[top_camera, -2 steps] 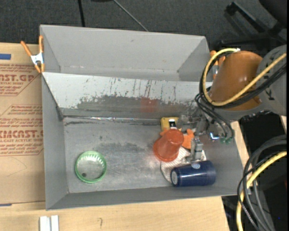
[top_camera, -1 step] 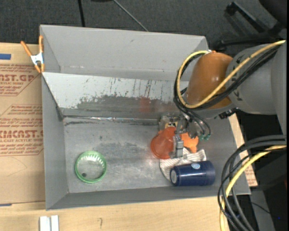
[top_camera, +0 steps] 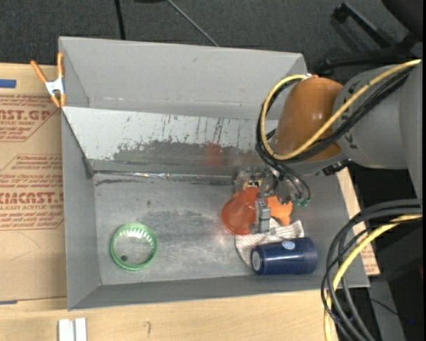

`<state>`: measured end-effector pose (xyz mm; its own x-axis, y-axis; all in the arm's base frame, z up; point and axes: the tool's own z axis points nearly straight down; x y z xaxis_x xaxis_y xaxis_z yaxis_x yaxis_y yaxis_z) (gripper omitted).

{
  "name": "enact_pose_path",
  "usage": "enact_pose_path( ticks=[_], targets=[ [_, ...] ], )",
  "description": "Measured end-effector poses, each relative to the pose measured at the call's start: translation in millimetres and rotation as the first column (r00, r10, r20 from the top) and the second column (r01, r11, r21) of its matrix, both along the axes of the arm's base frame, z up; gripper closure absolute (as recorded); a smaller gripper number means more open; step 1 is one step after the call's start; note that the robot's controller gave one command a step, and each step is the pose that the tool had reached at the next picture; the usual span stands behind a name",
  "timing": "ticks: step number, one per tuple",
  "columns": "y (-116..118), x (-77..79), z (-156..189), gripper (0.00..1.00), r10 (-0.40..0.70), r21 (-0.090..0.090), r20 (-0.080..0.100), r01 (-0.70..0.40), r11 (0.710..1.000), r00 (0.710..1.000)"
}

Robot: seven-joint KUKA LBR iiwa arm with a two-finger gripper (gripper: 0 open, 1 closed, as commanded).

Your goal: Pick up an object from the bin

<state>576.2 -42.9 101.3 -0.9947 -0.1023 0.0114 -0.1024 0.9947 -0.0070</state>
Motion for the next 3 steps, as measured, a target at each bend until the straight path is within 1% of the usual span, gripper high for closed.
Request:
enact_pose_path(
  ticks=[1,2,3],
  targets=[
    [-0.1,-0.7,1.2,1.0,0.0,0.0,0.0,0.0,1.0,1.0],
    [14.5,8.8,29.3,1.0,0.009,0.007,0.016,-0.01,1.0,1.0],
    [13.5,-13.1,66.0,1.0,0.01,0.009,0.002,-0.011,1.0,1.0]
  ],
)
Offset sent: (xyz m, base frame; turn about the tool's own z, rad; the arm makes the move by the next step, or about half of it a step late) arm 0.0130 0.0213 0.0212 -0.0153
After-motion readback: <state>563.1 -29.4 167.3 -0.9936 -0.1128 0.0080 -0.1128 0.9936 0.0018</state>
